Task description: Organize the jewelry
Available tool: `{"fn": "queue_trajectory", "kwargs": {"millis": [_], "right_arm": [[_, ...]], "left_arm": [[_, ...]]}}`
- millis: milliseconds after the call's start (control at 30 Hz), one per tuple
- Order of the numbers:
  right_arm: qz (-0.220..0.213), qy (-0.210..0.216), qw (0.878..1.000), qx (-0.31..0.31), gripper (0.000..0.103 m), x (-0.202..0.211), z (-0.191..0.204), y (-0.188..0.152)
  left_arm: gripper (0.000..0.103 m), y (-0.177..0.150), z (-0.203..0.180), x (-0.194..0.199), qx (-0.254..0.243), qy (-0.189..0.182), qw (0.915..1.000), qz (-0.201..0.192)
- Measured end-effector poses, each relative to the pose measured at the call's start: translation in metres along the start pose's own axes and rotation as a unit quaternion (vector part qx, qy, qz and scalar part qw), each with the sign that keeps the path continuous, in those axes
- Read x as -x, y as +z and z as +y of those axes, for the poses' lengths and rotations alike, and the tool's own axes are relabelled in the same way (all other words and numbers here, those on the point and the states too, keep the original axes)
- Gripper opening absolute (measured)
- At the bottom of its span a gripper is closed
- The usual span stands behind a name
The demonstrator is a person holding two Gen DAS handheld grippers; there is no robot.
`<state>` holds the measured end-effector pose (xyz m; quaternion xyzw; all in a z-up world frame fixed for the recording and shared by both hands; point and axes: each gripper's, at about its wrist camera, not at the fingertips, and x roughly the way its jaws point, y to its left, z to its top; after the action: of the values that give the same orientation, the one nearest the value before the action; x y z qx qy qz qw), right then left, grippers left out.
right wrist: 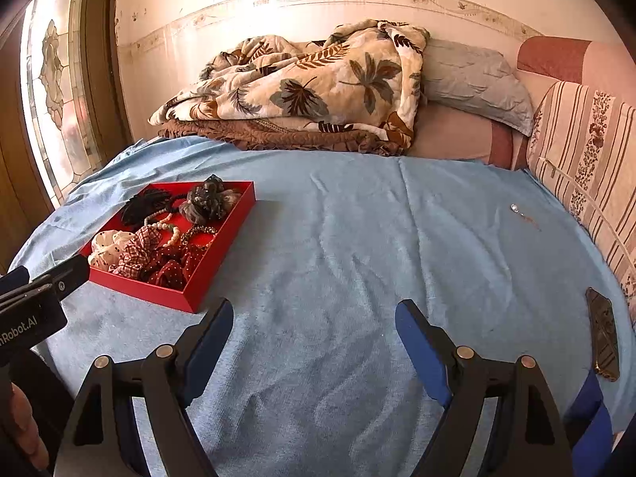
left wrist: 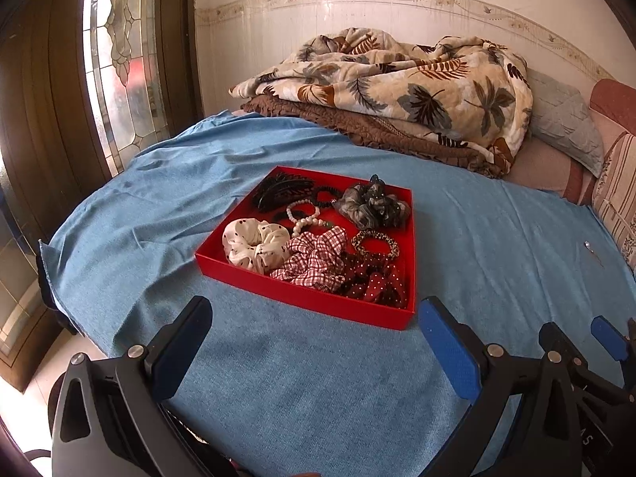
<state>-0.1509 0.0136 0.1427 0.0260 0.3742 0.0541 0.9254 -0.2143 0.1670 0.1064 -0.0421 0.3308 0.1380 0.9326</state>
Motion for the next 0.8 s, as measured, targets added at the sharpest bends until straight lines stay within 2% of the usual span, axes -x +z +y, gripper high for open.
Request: {"fn": "queue_trajectory", "kwargs": {"millis": [433, 800], "right_arm": [[0.011, -0.003, 1.0, 0.022, 0.089, -0.003, 0.008, 0.01], [0.018, -0.005, 0.999, 0.03, 0.09, -0.007, 0.02, 0.014]], "left_arm": [[0.103, -0.005, 0.011, -0.009, 0.022, -0.026, 0.999, 0.029], [0.103, -0.01, 0.02, -0.02, 0.034, -0.032, 0.9979, 0.046]]}}
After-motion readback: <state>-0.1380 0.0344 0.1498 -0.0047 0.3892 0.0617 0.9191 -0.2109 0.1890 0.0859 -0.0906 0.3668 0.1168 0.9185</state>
